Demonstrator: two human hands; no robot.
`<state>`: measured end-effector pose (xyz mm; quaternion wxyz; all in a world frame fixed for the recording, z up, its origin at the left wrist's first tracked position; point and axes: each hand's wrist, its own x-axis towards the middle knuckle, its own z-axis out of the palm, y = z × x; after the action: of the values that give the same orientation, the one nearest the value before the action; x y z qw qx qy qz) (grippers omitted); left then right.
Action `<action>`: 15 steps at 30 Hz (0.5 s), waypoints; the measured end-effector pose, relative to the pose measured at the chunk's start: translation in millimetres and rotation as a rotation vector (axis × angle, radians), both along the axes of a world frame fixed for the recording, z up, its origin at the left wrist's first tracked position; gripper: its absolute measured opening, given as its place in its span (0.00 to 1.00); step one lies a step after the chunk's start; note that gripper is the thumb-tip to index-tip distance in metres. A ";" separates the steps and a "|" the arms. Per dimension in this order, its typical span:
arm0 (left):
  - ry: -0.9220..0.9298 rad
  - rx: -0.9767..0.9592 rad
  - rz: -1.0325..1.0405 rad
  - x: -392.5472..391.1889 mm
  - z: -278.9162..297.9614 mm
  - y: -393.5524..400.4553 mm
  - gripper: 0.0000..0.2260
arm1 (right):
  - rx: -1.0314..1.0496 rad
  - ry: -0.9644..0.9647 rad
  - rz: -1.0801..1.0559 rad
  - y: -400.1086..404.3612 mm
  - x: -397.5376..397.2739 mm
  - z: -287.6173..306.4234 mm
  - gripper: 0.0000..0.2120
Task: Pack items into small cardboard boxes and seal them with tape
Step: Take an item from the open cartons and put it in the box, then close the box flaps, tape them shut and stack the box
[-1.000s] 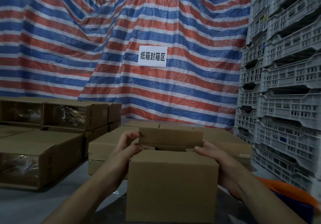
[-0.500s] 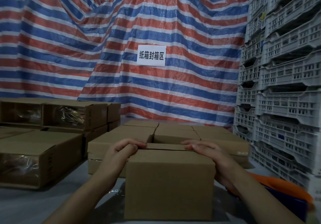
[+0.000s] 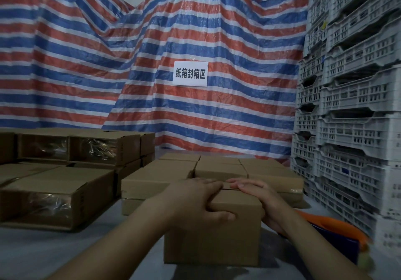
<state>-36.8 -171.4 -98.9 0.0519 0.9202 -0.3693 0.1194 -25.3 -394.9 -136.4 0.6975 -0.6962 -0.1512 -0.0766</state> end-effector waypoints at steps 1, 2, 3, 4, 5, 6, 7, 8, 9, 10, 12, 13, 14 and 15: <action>-0.029 0.008 0.007 -1.5 -0.9 -1.0 0.34 | -0.007 0.006 -0.009 0.2 -2.5 0.8 0.13; -0.026 0.000 0.004 -2.8 -0.9 -0.6 0.34 | -0.020 0.011 -0.012 -0.1 -5.5 1.8 0.13; -0.013 -0.003 -0.006 -4.0 -0.7 1.1 0.34 | -0.042 0.016 -0.006 -1.1 -8.8 3.7 0.13; -0.005 0.005 -0.014 -5.6 0.0 2.5 0.34 | -0.068 0.019 0.001 -2.7 -12.6 6.4 0.14; 0.001 0.016 -0.015 -6.8 0.2 3.5 0.34 | -0.104 0.023 -0.008 -5.7 -17.4 10.1 0.16; 0.004 0.022 -0.013 -8.1 0.9 3.9 0.34 | -0.154 0.023 -0.049 -9.1 -23.6 14.5 0.18; 0.009 0.023 -0.007 -9.5 1.6 4.1 0.34 | -0.231 0.010 -0.133 -14.8 -29.5 18.7 0.19; 0.014 0.017 0.001 -10.5 2.1 3.8 0.34 | -0.347 -0.020 -0.251 -23.3 -34.9 21.9 0.19; 0.023 0.011 0.005 -11.3 2.4 3.4 0.34 | -0.520 -0.068 -0.385 -33.5 -39.9 24.0 0.20; 0.034 0.007 0.005 -11.8 2.5 3.4 0.34 | -0.741 -0.126 -0.521 -45.2 -44.5 23.7 0.20; 0.058 0.002 -0.003 -13.5 3.6 4.6 0.34 | -1.124 -0.174 -0.763 -65.2 -57.1 18.2 0.18; 0.067 0.001 -0.007 -14.7 3.8 5.4 0.34 | -1.220 -0.140 -0.842 -73.3 -63.4 13.8 0.18; 0.072 -0.001 -0.013 -15.9 3.8 5.9 0.34 | -1.270 -0.088 -0.881 -79.1 -69.1 8.3 0.19; 0.072 -0.002 -0.015 -17.5 3.3 6.6 0.33 | -1.302 -0.024 -0.883 -83.6 -73.4 1.5 0.20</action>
<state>-54.3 -164.8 -95.6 0.0671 0.9210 -0.3739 0.0860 -98.7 -478.5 -134.9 0.0525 -0.9596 0.1175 -0.2501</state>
